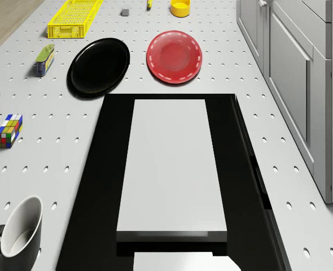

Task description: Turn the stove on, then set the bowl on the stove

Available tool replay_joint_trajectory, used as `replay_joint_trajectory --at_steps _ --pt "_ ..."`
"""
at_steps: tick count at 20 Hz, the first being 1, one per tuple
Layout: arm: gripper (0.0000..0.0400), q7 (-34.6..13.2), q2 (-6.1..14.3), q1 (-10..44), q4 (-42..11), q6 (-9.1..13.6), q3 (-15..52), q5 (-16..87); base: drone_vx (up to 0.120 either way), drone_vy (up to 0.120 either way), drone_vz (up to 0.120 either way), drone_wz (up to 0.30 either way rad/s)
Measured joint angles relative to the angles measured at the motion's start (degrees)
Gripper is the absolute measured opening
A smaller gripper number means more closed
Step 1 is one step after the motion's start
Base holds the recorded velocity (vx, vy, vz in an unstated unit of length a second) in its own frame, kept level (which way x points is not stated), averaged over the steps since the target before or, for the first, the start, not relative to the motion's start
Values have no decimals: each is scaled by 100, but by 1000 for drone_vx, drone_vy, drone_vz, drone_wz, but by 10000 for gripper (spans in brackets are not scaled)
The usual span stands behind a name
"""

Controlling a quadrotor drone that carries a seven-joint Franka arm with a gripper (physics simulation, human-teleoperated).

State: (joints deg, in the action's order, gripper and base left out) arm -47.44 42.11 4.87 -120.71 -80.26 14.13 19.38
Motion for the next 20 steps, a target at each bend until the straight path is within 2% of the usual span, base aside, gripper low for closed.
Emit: replay_joint_trajectory --at_steps 2,5,8,10,13,15,20 --pt "400 -116 54 167 -223 -36 500 729 0 -120 0 0" --pt "400 -403 197 526 -849 -111 1470 2217 0 0 -120 0" --pt "400 -901 421 1053 -1865 -154 2573 4095 0 0 -120 0" --pt "400 -1361 589 1526 -2623 -91 3263 5401 0 0 -120 0" --pt "400 -2133 830 2409 -3550 200 4109 7094 0 0 -120 0" --pt "400 -2610 980 3033 -3947 472 4538 7918 20 0 -120 0" --pt "400 -3459 1320 4277 -4389 1050 5217 9016 120 0 -120 0"
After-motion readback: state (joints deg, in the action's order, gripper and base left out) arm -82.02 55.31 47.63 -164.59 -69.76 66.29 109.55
